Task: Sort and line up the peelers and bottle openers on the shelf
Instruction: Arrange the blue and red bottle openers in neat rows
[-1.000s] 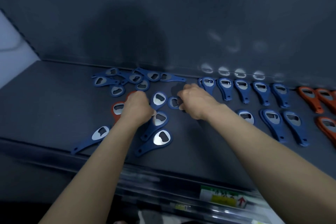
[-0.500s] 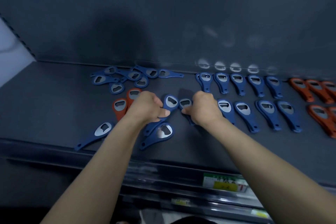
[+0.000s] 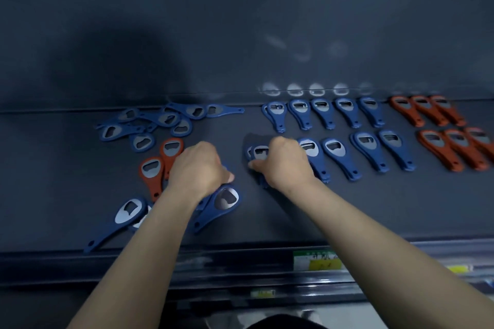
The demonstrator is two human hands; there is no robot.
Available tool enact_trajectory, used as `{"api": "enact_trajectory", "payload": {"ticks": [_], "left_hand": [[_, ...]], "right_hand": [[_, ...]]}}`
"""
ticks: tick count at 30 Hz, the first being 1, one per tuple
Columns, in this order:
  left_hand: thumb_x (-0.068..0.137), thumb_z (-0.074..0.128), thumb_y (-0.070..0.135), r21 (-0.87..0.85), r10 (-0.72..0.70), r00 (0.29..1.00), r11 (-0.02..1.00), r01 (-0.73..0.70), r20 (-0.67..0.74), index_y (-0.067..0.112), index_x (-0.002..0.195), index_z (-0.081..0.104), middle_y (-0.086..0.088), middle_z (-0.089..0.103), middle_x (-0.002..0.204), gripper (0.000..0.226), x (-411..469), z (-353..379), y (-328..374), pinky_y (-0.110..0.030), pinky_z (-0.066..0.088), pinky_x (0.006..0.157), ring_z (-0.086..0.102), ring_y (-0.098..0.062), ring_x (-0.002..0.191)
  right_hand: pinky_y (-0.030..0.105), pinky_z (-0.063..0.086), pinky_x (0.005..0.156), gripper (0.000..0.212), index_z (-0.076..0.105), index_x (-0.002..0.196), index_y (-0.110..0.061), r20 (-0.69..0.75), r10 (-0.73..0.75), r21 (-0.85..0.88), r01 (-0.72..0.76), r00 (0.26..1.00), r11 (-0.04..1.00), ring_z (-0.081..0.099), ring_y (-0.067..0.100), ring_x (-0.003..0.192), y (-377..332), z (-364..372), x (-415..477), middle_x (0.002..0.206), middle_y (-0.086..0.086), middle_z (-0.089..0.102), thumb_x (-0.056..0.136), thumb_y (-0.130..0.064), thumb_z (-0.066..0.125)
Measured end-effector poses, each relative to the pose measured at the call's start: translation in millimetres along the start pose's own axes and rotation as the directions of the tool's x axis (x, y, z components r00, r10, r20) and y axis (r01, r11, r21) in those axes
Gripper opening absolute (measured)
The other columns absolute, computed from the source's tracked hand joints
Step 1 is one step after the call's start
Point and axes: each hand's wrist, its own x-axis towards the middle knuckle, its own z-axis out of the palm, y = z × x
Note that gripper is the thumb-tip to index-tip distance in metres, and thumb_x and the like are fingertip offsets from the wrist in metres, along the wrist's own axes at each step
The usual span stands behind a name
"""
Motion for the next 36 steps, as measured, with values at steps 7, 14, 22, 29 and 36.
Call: {"api": "enact_trajectory", "payload": {"ticks": [7, 14, 22, 29, 36], "left_hand": [[0.069, 0.082, 0.023, 0.001, -0.006, 1.0, 1.0, 0.006, 0.026, 0.003, 0.075, 0.058, -0.004, 0.051, 0.061, 0.032, -1, -3, -19, -0.03, 0.033, 0.048, 0.05, -0.021, 0.057], [0.069, 0.082, 0.017, -0.064, -0.004, 0.997, 0.998, 0.009, 0.078, 0.01, 0.087, 0.053, -0.008, 0.06, 0.082, 0.035, 5, -3, -24, -0.035, 0.046, 0.068, 0.058, -0.024, 0.075], [0.075, 0.077, 0.012, -0.376, -0.034, 0.998, 0.925, 0.053, 0.056, 0.004, 0.071, 0.06, -0.003, 0.051, 0.059, 0.018, -4, -3, -27, -0.025, 0.037, 0.057, 0.046, -0.016, 0.053], [0.069, 0.081, 0.01, -0.407, -0.088, 0.994, 0.907, 0.109, 0.069, 0.01, 0.077, 0.063, -0.007, 0.068, 0.073, 0.019, -44, -3, -28, -0.036, 0.048, 0.071, 0.061, -0.021, 0.068], [0.066, 0.084, 0.018, -0.305, -0.18, 0.974, 0.943, 0.131, -0.137, 0.014, 0.074, 0.059, -0.002, 0.062, 0.073, 0.026, -62, 19, -29, -0.032, 0.046, 0.063, 0.059, -0.021, 0.071]], "right_hand": [[0.031, 0.036, 0.074, 0.021, 0.054, 0.104, 0.002, -0.044, -0.067, -0.136, 0.06, 0.997, 0.989, 0.05, 0.036, 0.104, -8, 4, -4, 0.113, 0.021, 0.052, 0.086, -0.007, 0.059], [0.026, 0.029, 0.052, 0.039, 0.026, 0.061, -0.01, -0.074, -0.011, -0.205, -0.005, 0.997, 0.979, 0.04, 0.026, 0.069, 0, -1, -12, 0.08, 0.012, 0.046, 0.085, -0.003, 0.056], [0.027, 0.03, 0.066, 0.017, 0.055, 0.1, -0.003, -0.184, -0.081, -0.235, 0.036, 0.98, 0.971, 0.054, 0.03, 0.096, 26, 0, -33, 0.106, 0.016, 0.056, 0.095, -0.018, 0.049], [0.031, 0.036, 0.062, 0.011, 0.055, 0.1, -0.003, -0.192, -0.146, -0.343, 0.073, 0.97, 0.936, 0.058, 0.029, 0.093, 34, 0, -37, 0.106, 0.015, 0.059, 0.091, -0.003, 0.049], [0.03, 0.035, 0.065, 0.032, 0.053, 0.109, 0.0, -0.171, -0.181, -0.279, 0.129, 0.969, 0.952, 0.056, 0.032, 0.101, 42, 0, -41, 0.11, 0.018, 0.056, 0.097, -0.029, 0.049]]}}
